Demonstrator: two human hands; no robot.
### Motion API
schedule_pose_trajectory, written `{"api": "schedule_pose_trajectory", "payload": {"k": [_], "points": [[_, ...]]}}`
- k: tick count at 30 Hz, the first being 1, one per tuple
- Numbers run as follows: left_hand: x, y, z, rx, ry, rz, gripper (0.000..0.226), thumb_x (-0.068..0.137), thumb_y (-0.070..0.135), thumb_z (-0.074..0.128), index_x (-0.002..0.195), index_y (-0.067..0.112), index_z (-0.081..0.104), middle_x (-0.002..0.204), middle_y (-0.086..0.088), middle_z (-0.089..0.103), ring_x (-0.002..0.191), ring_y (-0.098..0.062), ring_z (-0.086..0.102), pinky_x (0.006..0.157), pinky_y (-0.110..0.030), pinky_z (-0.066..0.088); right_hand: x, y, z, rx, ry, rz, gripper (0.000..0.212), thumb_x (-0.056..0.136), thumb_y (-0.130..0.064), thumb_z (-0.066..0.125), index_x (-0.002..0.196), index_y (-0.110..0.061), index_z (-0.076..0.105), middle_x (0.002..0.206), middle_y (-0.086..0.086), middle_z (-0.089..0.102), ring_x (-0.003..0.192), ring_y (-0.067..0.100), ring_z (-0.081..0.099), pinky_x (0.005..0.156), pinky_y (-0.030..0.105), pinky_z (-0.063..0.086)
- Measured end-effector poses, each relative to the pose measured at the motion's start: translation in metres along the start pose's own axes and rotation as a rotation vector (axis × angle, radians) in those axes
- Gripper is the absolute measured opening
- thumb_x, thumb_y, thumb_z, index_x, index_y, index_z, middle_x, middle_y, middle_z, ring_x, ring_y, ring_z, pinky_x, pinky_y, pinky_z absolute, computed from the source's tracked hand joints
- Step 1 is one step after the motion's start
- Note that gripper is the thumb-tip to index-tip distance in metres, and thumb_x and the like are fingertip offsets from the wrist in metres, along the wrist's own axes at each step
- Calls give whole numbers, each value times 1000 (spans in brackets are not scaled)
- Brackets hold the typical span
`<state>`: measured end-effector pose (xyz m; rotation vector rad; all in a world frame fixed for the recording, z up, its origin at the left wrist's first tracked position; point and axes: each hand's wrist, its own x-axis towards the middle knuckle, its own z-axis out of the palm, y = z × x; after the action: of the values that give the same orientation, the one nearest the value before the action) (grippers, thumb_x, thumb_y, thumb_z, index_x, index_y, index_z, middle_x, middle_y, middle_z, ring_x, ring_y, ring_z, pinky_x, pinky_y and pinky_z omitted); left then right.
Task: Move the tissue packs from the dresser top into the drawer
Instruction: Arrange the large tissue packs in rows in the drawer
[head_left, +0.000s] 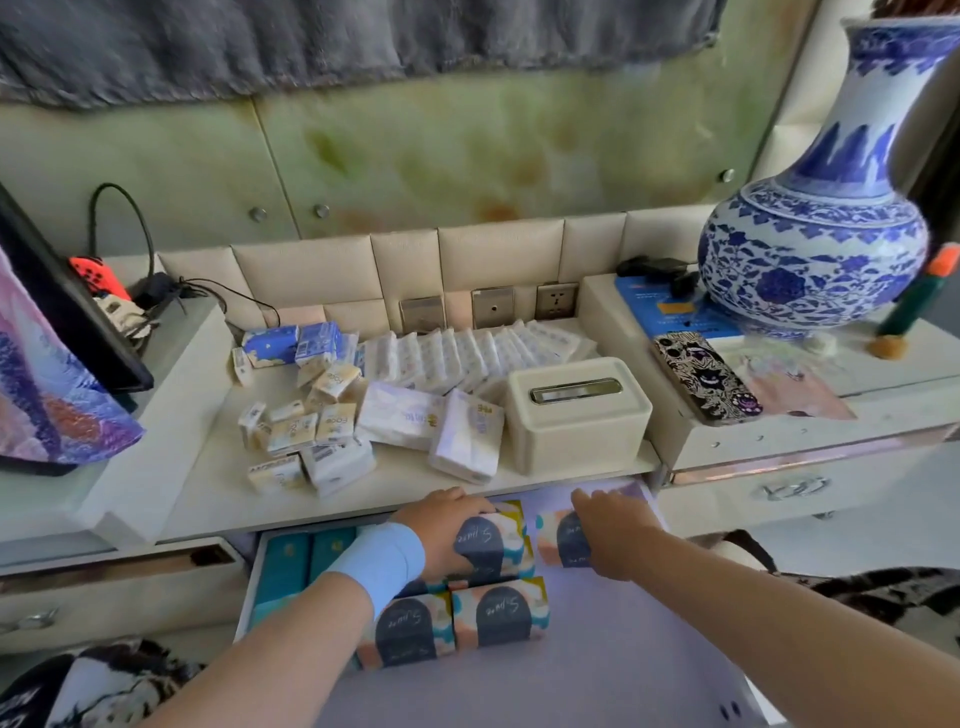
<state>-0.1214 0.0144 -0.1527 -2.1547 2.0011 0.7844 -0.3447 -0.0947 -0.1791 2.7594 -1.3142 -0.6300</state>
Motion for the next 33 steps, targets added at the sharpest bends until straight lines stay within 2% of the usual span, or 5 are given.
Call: {"api": "schedule_pose_trajectory", "payload": {"k": [8, 17, 23, 27, 33], "points": [[-4, -9, 5, -21, -2, -61, 72, 80, 28, 72, 141, 32, 35, 133, 3, 40, 121, -22, 49, 96, -34, 44, 6, -14, 17, 11, 25, 68, 63, 87, -15, 66, 140, -19, 33, 125, 7, 50, 104, 31, 63, 64, 34, 46], [-11, 12, -6, -120, 50, 0, 41, 78, 28, 69, 117, 32, 56, 114, 5, 49, 100, -19, 57, 88, -33, 48, -1, -14, -14, 96, 108, 68, 41, 89, -16, 58, 129, -19, 47, 128, 4, 52, 108, 25, 62, 75, 32, 45], [-11, 33, -6, -259, 154, 22, 45, 74, 29, 74, 117, 26, 59, 112, 4, 56, 101, -18, 57, 86, -31, 49, -25, -23, -41, 677, 78, -213, 49, 90, -39, 52, 139, -32, 46, 133, -3, 56, 117, 18, 51, 97, 33, 46], [-8, 43, 3, -286, 172, 44, 51, 72, 37, 75, 119, 31, 56, 115, 8, 56, 101, -15, 58, 90, -33, 50, -33, -19, -35, 338, 187, -301, 57, 75, -62, 66, 121, -33, 52, 116, -7, 60, 105, 18, 54, 89, 33, 44], [2, 33, 21, 21, 33, 55, 76, 83, 40, 69, 148, 37, 30, 151, 8, 32, 139, -20, 34, 110, -40, 37, -27, 15, -24, -21, -32, -157, 65, 75, -58, 66, 124, -19, 47, 116, 4, 61, 106, 25, 57, 91, 38, 45]]}}
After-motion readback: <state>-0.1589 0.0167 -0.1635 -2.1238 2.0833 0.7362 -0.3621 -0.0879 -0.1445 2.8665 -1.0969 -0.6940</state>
